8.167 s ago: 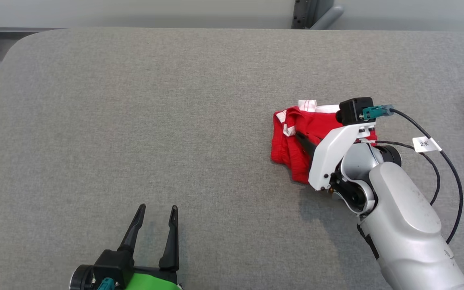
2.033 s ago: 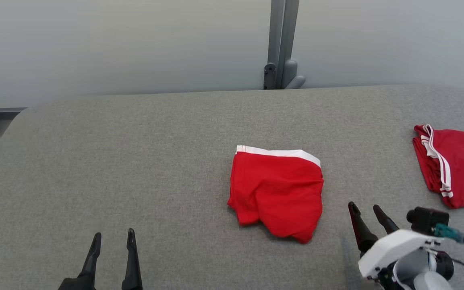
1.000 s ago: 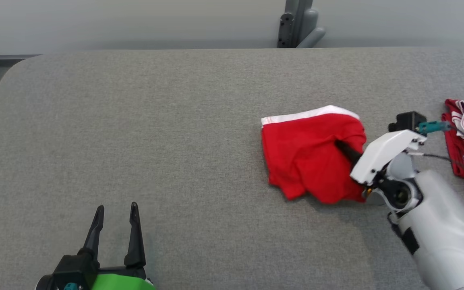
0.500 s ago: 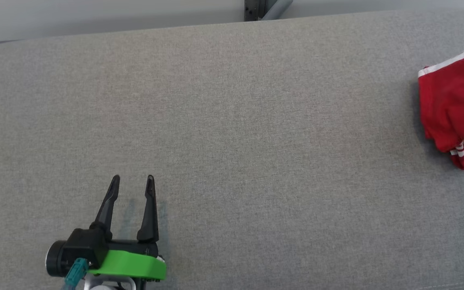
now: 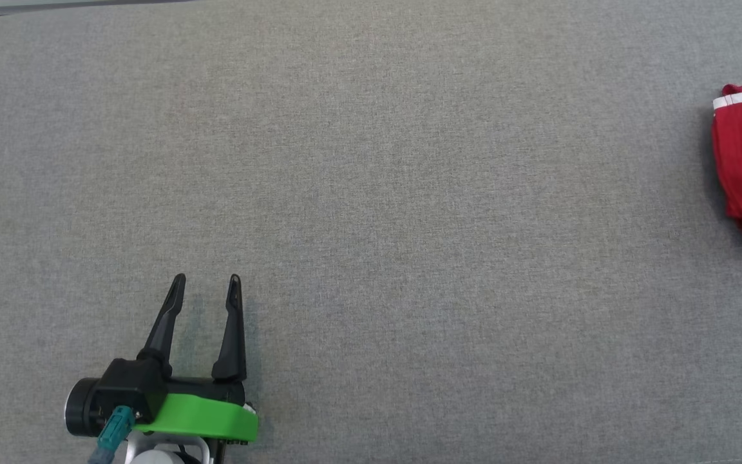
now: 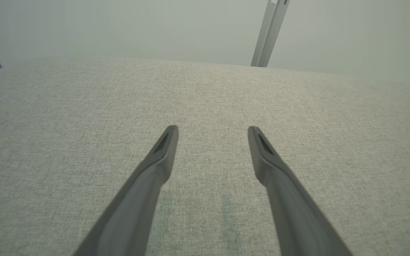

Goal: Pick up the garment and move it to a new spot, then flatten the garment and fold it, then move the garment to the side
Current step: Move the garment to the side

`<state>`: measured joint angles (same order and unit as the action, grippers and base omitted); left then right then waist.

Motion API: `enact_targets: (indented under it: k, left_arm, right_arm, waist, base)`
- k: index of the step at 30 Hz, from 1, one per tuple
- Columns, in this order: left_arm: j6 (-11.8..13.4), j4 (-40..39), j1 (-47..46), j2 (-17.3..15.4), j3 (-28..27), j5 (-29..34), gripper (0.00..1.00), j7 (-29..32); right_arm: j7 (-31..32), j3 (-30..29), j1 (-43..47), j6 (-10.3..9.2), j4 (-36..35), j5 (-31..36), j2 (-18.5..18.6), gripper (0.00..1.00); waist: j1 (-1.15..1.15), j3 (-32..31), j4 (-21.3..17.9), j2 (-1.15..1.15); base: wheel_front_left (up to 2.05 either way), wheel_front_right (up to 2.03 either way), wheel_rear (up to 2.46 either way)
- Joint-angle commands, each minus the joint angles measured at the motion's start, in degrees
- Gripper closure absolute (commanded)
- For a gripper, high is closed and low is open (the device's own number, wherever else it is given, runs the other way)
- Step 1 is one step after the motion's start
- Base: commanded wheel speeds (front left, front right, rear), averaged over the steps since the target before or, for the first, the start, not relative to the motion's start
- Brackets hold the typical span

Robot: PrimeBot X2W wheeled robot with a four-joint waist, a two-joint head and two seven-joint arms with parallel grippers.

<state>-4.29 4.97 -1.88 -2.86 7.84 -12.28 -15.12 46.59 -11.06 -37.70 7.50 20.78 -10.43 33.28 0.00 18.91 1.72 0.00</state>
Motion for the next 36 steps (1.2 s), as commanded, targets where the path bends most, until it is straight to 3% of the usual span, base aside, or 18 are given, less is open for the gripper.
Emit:
enact_targets:
  k: [1, 6, 11, 18, 26, 31, 36]
  left_arm:
    - [-0.2, 0.0, -0.8, -0.1, -0.2, 0.2, 0.0, 0.0]
    - [0.1, -0.1, -0.4, -0.1, -0.5, -0.2, 0.0, 0.0]
    - [0.6, -0.5, 0.1, -0.1, -0.8, -0.5, 0.0, 0.0]
    - [1.4, -1.3, 1.8, -0.1, -1.4, -1.0, 0.0, 0.0]
    - [3.0, -0.3, 6.2, -0.1, -2.6, -1.6, 0.0, 0.0]
    - [4.2, 0.4, 9.1, -0.1, -4.3, -0.5, 0.0, 0.0]
    - [4.9, 0.3, 11.1, -0.1, -5.8, 0.6, 0.0, 0.0]
  right_arm:
    - [-1.9, -0.4, 0.9, -0.03, -0.3, 2.0, 1.5, 0.0]
    - [-10.5, -1.6, 1.4, -0.03, 0.6, 8.3, 3.6, 0.0]
    - [-17.3, -1.4, 0.1, -0.03, 0.1, 9.6, 1.6, 0.0]
    - [-31.2, -0.5, 2.5, -0.03, -6.6, 4.8, -3.9, 0.0]
    - [-45.3, -0.4, 17.6, -0.05, -17.8, 0.0, -10.5, 0.0]
    - [-53.6, 0.0, 29.5, -0.04, -21.8, 1.6, -16.8, 0.0]
    - [-60.5, 1.0, 37.9, -0.06, -20.3, 5.3, -22.4, 0.0]
  waist:
    - [0.0, 0.0, 0.0, 0.0]
    - [0.0, -0.2, -0.7, 0.0]
    - [0.0, -0.8, -1.9, 0.0]
    - [0.0, -5.0, -2.4, 0.0]
    - [0.0, -13.0, -0.5, 0.0]
    - [0.0, -16.5, 0.4, 0.0]
    - [0.0, -18.8, 0.9, 0.0]
  base:
    - [0.0, 0.0, 0.0]
    - [0.0, 0.0, 0.0]
    - [0.0, 0.0, 0.0]
    - [0.0, 0.0, 0.0]
    - [0.0, 0.0, 0.0]
    - [0.0, 0.0, 0.0]
    - [0.0, 0.0, 0.0]
